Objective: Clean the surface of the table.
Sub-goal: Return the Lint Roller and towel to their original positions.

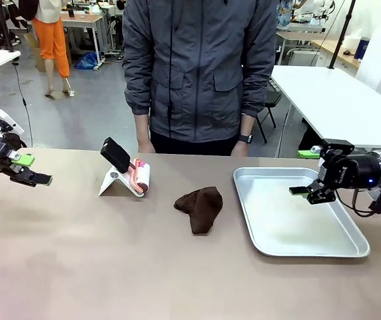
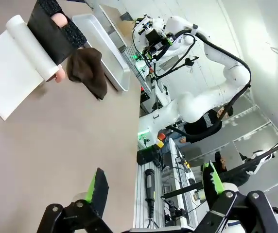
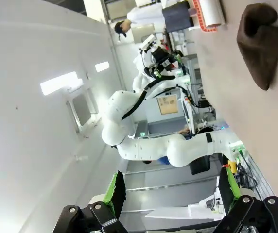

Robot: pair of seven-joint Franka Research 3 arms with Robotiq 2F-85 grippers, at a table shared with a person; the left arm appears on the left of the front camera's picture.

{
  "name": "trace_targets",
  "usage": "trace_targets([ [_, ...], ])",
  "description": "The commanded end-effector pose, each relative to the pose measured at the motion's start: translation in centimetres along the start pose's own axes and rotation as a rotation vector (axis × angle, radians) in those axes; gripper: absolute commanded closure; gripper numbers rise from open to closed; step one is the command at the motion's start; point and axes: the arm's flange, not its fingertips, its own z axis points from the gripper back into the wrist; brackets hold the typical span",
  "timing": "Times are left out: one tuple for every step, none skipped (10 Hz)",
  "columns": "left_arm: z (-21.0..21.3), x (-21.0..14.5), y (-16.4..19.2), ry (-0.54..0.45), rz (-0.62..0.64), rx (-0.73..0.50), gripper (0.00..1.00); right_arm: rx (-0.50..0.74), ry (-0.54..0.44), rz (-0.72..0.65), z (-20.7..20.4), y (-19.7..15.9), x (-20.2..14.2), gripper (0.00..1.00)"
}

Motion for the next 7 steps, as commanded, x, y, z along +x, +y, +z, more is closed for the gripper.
trace_targets([
  [-0.62,-0.25,-0.38,0.0,0.01,0.005,0.0,-0.002,0.009,-0.017,0.36,0.69,0.11,0.0],
  [-0.62,-0.25,-0.38,0.0,0.01,0.005,0.0,-0.002,0.009,-0.017,0.36,0.69,0.11,0.0],
  [-0.62,-0.25,-0.38,0.0,0.01,0.005,0.0,-0.002,0.009,-0.017,0.36,0.69,0.11,0.0],
  [-0.62,-0.25,-0.38,0.0,0.01,0.005,0.0,-0.002,0.009,-0.017,0.36,0.69,0.11,0.0],
  [-0.62,-0.25,-0.38,0.0,0.01,0.005,0.0,-0.002,0.009,-0.017,0.36,0.69,0.11,0.0],
  [-0.62,-0.25,-0.38,0.0,0.01,0.005,0.0,-0.002,0.009,-0.017,0.36,0.69,0.11,0.0],
  [-0.62,-0.25,-0.38,0.0,0.01,0.005,0.0,-0.002,0.009,-0.017,0.36,0.69,0.11,0.0],
])
